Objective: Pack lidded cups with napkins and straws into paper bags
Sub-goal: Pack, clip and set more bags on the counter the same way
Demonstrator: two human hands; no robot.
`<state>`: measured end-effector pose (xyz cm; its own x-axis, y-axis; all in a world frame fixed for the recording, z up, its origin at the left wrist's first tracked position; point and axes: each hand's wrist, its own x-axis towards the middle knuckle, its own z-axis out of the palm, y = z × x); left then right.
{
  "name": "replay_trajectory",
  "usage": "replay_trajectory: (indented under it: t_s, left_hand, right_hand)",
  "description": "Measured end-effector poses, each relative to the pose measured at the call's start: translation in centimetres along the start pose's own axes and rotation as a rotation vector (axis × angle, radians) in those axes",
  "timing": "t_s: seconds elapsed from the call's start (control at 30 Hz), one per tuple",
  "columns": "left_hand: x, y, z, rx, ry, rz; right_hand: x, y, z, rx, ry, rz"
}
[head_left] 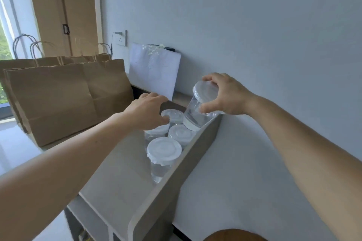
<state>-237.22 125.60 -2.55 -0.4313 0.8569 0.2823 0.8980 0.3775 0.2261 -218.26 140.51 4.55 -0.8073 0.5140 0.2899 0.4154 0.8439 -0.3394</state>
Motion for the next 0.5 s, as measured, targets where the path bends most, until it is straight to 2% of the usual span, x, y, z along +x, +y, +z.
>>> replay_trajectory:
  t_s: [0.2,0.5]
  left_hand:
    - [1.0,13.0,3.5,-0.039,-0.015,0.195]
    - [-2.8,28.7,14.7,-0.033,-0.274,0.305]
  right_hand:
    - [-10.2,9.1,-5.3,-0.034,0.086,0.216]
    - [-26.0,22.6,-3.7,-0.063,-0.050,0.496]
